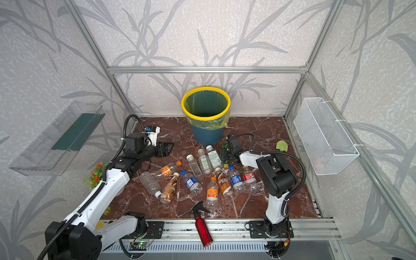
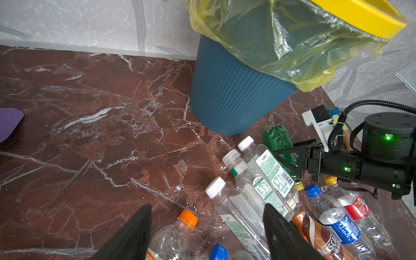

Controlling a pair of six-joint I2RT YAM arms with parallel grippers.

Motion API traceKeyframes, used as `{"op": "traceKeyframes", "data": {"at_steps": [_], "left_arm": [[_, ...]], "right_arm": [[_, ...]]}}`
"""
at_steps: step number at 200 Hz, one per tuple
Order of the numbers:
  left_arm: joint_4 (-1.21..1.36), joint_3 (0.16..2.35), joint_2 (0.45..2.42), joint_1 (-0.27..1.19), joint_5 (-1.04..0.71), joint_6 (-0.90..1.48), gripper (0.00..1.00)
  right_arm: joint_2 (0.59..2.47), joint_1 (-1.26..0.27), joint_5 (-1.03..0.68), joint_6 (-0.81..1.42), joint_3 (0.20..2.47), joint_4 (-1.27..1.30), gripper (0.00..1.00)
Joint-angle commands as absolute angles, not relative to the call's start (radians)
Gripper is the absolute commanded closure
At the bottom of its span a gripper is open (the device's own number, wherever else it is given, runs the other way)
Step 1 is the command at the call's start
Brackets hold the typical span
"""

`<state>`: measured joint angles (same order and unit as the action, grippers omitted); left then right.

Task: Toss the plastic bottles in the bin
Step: 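Grasp the green soda bottle with the right gripper while the left arm advances, then lift the green bottle over the bin and open the right gripper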

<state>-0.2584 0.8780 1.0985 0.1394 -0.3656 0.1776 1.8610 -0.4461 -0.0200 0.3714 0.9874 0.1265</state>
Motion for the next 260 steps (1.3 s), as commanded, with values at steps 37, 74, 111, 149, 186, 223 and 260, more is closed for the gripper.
{"op": "traceKeyframes", "data": {"at_steps": [37, 74, 111, 149, 186, 223, 260], "left_arm": [[-0.272, 0.910, 1.107, 0.140, -0.372, 0.170, 0.23], [-0.273, 0.910, 1.115, 0.140, -0.374, 0.170, 0.23], [-0.274, 0.910, 1.117, 0.140, -0.373, 0.169, 0.23], [-0.275, 0.908, 1.118, 0.140, -0.370, 0.168, 0.23], [-0.272, 0.907, 1.132, 0.140, -0.373, 0.172, 0.23], [-0.265, 0.904, 1.148, 0.141, -0.373, 0.182, 0.24], [-0.322, 0.905, 1.116, 0.167, -0.307, 0.227, 0.28]], "right_arm": [[1.884, -0.453, 0.017, 0.397, 0.995, 0.166, 0.55], [1.815, -0.453, 0.058, 0.399, 0.932, 0.219, 0.64], [1.760, -0.451, 0.079, 0.380, 0.904, 0.212, 0.75], [1.685, -0.445, 0.111, 0.368, 0.873, 0.197, 0.77], [1.508, -0.411, 0.146, 0.331, 0.813, 0.182, 0.79], [1.145, -0.414, 0.191, 0.214, 0.665, 0.248, 0.78], [0.845, -0.463, 0.251, 0.053, 0.708, 0.175, 0.74]]}}
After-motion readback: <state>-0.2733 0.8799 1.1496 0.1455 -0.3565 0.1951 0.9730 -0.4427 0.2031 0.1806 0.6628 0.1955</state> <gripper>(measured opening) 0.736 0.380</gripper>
